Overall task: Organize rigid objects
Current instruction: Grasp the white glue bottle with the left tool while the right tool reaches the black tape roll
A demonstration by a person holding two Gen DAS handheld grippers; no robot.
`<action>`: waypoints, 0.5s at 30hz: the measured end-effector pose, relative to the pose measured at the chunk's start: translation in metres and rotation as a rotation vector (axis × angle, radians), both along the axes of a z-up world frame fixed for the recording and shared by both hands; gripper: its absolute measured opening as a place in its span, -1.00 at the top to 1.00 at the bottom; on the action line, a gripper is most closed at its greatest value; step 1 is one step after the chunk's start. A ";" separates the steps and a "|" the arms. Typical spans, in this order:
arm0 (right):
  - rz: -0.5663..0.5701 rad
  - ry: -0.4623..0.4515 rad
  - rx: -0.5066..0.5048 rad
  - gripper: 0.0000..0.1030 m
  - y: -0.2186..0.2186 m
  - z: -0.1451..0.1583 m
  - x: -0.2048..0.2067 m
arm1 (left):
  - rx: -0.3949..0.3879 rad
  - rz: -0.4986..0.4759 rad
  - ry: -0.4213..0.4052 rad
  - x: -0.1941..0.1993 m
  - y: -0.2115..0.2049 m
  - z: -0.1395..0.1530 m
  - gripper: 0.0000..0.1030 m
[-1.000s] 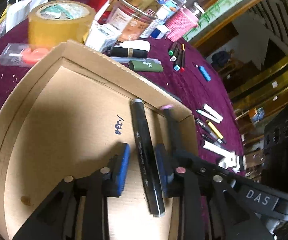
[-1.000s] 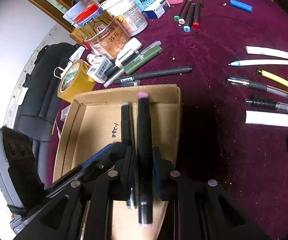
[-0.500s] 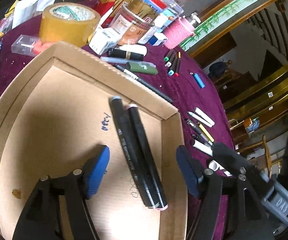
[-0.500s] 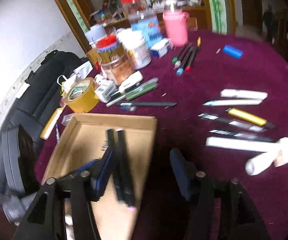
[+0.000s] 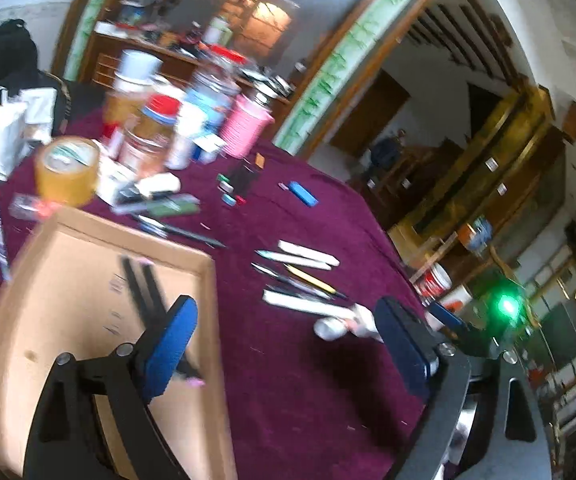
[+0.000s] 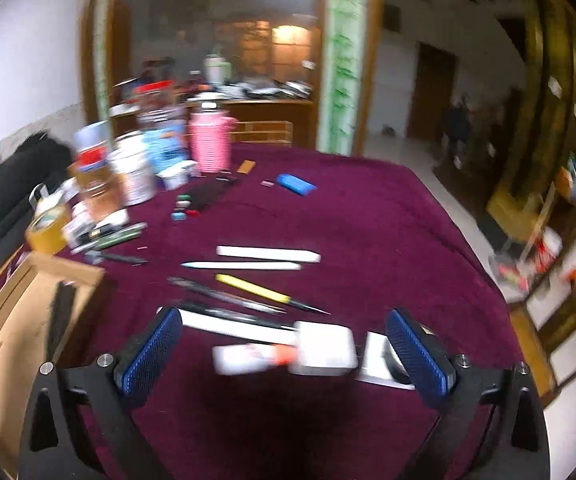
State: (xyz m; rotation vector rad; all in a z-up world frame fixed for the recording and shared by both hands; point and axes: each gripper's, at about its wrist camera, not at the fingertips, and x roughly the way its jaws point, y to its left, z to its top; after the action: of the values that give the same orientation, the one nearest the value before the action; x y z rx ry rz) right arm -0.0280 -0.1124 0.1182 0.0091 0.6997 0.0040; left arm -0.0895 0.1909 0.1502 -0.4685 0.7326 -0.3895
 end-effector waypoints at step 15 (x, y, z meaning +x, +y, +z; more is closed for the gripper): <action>0.173 0.289 0.239 -0.98 -0.029 -0.059 0.096 | 0.094 -0.108 0.177 -0.004 -0.100 -0.070 -0.74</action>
State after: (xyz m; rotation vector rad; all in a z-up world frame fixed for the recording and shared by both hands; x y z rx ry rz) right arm 0.0681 -0.1410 0.0596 0.1812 0.9839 0.2568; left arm -0.0940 0.0911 0.0807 -0.3782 0.9471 -0.4160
